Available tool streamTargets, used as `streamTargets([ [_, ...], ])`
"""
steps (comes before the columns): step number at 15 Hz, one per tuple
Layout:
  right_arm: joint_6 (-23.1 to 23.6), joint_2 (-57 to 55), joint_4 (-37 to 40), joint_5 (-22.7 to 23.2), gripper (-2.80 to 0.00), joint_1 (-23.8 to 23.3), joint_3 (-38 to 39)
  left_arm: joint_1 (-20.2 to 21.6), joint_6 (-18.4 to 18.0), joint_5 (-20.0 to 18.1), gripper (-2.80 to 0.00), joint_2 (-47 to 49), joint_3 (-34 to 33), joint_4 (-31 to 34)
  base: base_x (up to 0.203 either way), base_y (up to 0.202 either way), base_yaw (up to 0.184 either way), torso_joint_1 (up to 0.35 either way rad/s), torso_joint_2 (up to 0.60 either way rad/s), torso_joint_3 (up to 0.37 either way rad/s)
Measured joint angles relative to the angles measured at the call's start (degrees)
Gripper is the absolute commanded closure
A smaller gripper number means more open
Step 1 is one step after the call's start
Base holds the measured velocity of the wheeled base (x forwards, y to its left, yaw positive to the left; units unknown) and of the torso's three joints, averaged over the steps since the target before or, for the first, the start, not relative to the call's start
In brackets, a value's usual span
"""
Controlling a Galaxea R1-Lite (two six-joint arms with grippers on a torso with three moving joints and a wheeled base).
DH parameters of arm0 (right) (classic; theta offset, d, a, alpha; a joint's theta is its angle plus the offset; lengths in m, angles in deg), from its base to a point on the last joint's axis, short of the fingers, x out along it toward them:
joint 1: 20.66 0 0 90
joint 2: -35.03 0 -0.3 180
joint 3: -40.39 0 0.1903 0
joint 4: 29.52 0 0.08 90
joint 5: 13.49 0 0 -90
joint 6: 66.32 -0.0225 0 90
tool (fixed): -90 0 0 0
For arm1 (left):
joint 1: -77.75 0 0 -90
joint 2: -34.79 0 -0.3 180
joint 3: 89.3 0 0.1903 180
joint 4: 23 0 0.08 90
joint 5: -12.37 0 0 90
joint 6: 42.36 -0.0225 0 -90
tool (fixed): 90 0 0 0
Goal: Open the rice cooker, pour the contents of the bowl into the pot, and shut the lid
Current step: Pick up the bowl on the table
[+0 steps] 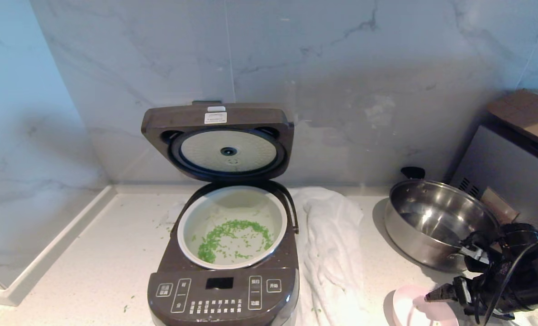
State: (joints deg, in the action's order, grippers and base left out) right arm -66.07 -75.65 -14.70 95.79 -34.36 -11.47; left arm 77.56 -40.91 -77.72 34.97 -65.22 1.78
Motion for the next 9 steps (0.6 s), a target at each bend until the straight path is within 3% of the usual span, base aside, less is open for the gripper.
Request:
streamTargets([
  [9,0.05,-3.49,0.09,-5.34,-2.8,9.07,-1.76,0.0,0.02,0.0,0.0,0.0,0.0,0.0,0.0,0.0,0.0,0.0,0.0,0.0],
])
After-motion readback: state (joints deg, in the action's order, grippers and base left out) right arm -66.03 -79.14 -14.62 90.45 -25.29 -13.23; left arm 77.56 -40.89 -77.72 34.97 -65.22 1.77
